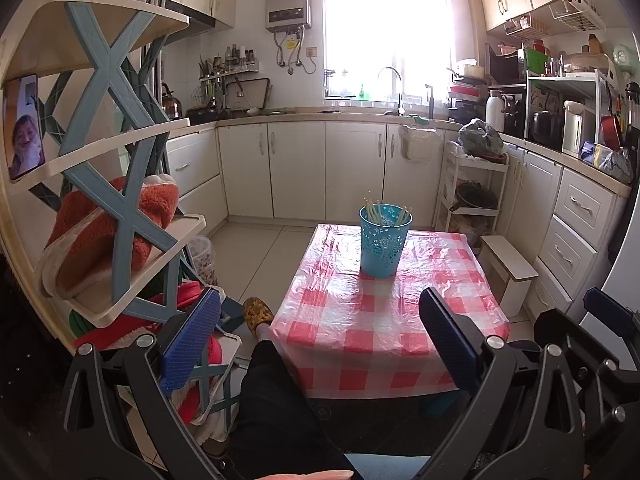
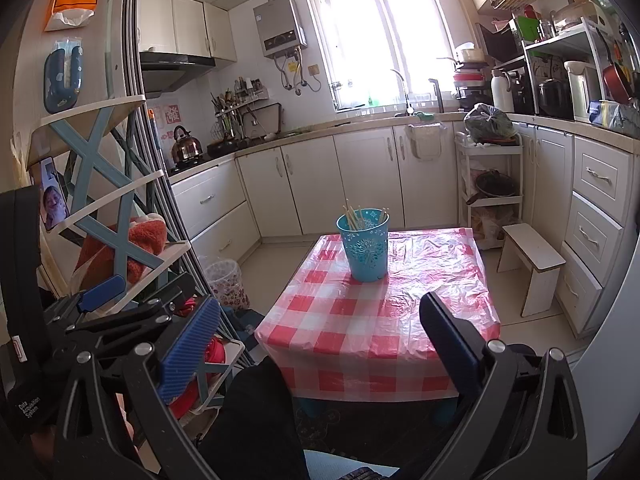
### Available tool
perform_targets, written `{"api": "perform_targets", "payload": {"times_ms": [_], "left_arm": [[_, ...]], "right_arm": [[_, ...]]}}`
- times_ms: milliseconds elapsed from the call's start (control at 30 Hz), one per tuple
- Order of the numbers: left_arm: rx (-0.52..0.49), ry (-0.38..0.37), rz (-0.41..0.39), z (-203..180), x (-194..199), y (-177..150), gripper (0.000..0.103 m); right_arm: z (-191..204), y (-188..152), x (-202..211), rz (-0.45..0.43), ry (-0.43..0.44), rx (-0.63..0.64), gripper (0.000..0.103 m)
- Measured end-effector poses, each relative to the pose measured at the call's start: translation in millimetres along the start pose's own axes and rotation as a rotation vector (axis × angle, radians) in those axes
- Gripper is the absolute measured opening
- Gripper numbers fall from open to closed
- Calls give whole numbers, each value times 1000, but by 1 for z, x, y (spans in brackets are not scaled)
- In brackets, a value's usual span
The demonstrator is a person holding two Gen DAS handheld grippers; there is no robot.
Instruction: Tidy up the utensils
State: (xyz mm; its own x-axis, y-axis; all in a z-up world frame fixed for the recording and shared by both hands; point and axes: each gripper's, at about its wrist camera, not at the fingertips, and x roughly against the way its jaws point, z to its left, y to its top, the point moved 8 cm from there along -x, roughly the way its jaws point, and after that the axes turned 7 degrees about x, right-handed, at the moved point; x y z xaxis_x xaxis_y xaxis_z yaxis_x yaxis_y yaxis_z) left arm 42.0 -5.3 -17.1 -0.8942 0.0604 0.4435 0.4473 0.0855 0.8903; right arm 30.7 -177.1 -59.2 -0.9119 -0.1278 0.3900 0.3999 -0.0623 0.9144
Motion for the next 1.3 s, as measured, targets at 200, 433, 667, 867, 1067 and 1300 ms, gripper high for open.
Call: {"api": "perform_targets", "payload": {"times_ms": [200,433,667,867,1067,1300], "left_arm": [[-2,-1,0,0,1,-2,95],[2,-3,0,0,2,-3,95],[6,-6,-4,1,6,-3,95],[12,-16,-6,1,8,-2,95],[11,-15,-16,0,13,-2,95],[46,-98,21,-2,5,-7,95]], "right_arm": [[1,0,0,1,-1,0,96],[1,0,0,0,-2,0,96],[0,0,1,-4,-2,3,96],[0,0,3,-10,-4,4,96],[0,1,11,-22,-3,6,96],[-3,1,10,-23,-8,2,96]]}}
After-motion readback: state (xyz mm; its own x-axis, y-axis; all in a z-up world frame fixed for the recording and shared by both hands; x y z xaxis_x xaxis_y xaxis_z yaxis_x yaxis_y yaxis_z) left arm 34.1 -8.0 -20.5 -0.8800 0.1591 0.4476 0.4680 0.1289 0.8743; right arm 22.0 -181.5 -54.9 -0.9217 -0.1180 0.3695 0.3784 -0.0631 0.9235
